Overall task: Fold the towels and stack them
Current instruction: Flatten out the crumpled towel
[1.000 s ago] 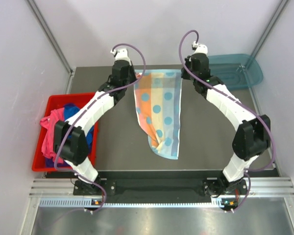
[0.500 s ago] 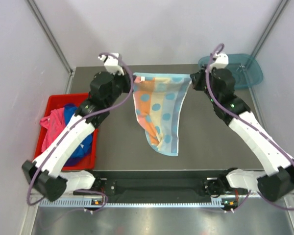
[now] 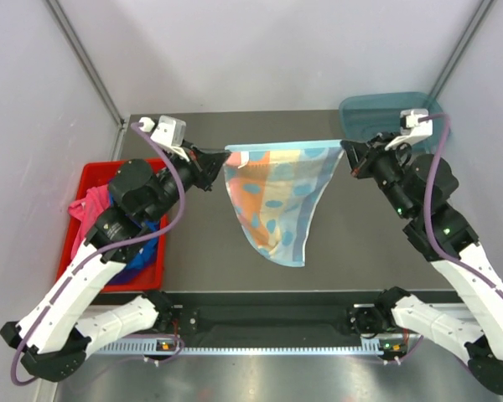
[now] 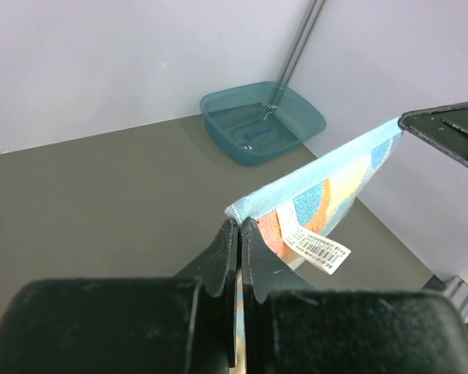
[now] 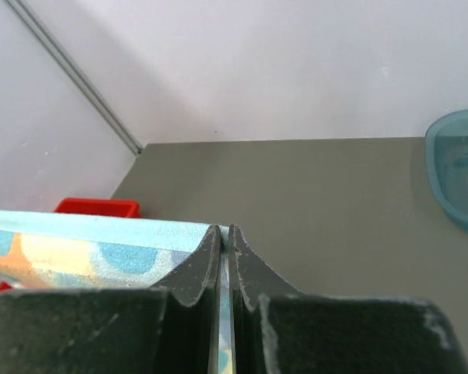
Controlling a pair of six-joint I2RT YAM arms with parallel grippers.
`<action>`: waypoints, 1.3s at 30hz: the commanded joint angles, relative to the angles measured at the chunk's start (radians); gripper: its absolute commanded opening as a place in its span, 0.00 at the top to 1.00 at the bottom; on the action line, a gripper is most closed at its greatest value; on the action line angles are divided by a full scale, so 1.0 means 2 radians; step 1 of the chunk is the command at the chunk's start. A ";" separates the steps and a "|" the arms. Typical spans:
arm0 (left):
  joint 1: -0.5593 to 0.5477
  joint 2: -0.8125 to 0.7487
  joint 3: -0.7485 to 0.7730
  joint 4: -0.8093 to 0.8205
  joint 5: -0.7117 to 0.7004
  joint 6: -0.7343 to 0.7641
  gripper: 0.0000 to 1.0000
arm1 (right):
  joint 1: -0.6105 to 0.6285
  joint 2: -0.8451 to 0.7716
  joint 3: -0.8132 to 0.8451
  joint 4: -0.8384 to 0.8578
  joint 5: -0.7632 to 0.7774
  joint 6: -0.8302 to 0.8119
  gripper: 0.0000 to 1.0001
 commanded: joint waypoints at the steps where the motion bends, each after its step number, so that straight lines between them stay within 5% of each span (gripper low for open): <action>1: 0.003 -0.009 0.033 -0.003 -0.006 0.003 1.00 | 0.000 -0.007 0.048 -0.025 0.021 -0.009 1.00; 7: 0.003 -0.006 0.057 -0.009 -0.019 0.004 1.00 | 0.000 -0.005 0.081 -0.029 0.017 -0.014 1.00; 18: 0.014 0.097 0.073 0.020 -0.165 0.016 1.00 | -0.006 0.095 0.109 0.004 0.060 -0.048 1.00; 29: 0.127 0.292 0.109 0.139 -0.116 -0.004 1.00 | -0.073 0.270 0.126 0.103 0.031 -0.054 1.00; 39: 0.167 0.464 0.219 0.177 -0.103 0.012 1.00 | -0.136 0.460 0.267 0.123 0.009 -0.051 1.00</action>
